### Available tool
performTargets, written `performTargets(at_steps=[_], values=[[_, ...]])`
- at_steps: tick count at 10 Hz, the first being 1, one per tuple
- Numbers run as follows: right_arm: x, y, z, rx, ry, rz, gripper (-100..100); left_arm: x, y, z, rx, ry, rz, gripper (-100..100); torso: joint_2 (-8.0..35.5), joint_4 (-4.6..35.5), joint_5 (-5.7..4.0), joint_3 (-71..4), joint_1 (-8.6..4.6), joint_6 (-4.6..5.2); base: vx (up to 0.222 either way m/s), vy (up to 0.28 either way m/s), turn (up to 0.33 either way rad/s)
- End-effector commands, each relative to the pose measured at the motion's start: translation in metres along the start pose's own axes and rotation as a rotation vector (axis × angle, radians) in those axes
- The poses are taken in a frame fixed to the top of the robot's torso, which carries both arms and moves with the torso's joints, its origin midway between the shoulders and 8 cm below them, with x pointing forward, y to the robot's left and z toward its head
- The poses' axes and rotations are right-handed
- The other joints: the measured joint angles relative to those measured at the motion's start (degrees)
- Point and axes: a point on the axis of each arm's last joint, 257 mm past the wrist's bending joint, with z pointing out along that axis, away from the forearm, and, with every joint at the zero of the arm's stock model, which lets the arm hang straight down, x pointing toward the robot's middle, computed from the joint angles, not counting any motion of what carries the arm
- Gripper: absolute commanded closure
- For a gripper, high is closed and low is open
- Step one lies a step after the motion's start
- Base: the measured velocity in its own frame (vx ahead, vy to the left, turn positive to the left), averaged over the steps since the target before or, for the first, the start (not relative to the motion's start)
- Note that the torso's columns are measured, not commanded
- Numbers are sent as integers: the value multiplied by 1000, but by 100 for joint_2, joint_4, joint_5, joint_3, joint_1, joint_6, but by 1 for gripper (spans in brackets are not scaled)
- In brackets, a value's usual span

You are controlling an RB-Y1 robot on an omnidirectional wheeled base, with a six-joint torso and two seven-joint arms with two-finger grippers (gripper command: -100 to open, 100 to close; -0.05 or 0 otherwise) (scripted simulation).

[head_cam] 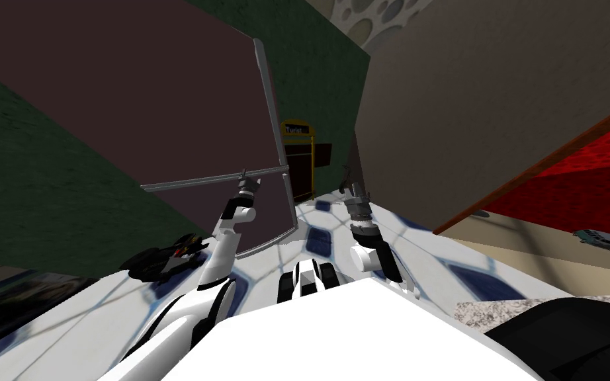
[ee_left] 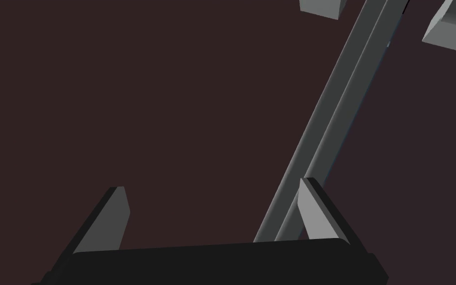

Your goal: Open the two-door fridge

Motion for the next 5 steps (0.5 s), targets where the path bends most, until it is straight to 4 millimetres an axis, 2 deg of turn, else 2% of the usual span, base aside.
performTargets(at_steps=[1,2,3,4,5], values=[[0,0,0,0,0,0,0,-9,0,23,-25,-20,-33,-100,-2,0,-1,-1,-5,1,24,-63,1],[0,0,0,0,0,0,0,-19,3,33,-53,-45,-57,-100,-2,-1,-1,-1,-2,1,23,-76,-6],[0,0,0,0,0,0,0,-16,0,39,-48,-41,-60,-100,-2,0,0,-1,-4,0,22,-66,1],[0,0,0,0,0,0,0,-27,5,48,-78,-68,-86,-100,-1,0,1,0,2,1,37,-66,-5],[0,0,0,0,0,0,0,-23,1,54,-71,-63,-89,-100,-5,-1,2,-2,3,0,32,-58,2]])
